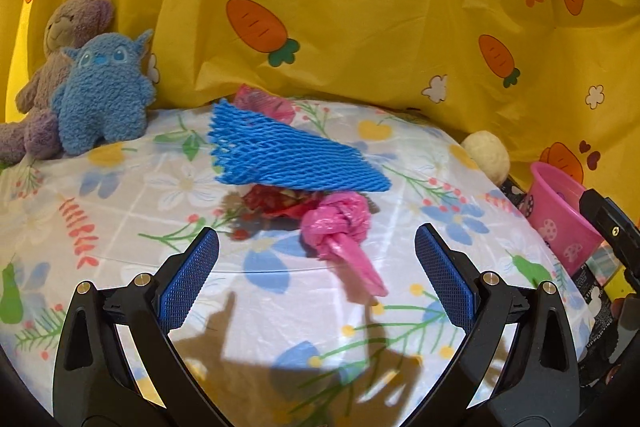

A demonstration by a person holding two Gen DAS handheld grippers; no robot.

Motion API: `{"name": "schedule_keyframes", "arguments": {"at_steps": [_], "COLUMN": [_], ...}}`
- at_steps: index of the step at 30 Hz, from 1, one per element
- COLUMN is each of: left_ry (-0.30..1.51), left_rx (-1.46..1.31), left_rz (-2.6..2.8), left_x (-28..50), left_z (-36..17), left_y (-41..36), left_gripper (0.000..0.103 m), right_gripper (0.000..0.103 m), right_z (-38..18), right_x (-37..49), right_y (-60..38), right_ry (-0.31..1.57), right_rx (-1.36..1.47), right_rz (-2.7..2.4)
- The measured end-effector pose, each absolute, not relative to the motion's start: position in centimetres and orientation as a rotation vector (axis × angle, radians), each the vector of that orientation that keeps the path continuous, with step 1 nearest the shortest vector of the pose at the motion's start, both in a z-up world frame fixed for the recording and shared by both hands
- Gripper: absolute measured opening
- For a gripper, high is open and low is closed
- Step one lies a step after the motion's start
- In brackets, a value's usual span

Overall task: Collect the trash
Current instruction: 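Move both grippers back over the remaining trash, then grasp the blue foam mesh sleeve with the left gripper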

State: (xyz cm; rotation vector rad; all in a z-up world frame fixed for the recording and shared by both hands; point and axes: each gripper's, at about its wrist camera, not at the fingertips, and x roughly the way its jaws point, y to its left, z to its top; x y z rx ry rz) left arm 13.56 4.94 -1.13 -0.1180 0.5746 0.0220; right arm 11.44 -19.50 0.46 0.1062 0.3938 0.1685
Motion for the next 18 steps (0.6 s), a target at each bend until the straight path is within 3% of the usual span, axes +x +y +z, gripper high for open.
{"name": "schedule_keyframes", "arguments": {"at_steps": [12, 18], "left_ry": [0.598, 0.647], "left_rx": [-0.208, -0.311], "left_rz": [0.048, -0.004], "left_x": [18.0, 20.9], "left_z": [-0.9, -1.9], "left_y": [10.5, 12.2], "left_gripper": [0.096, 0.074], "right_gripper": [0.095, 0.094], "right_z": [-1.6, -2.3], "right_x": [14.3, 15.9], "right_y": [-12.2, -10.2], "right_ry": [0.482, 0.524], "right_rx": [0.052, 0.034], "right_rz": [0.283, 0.323]}}
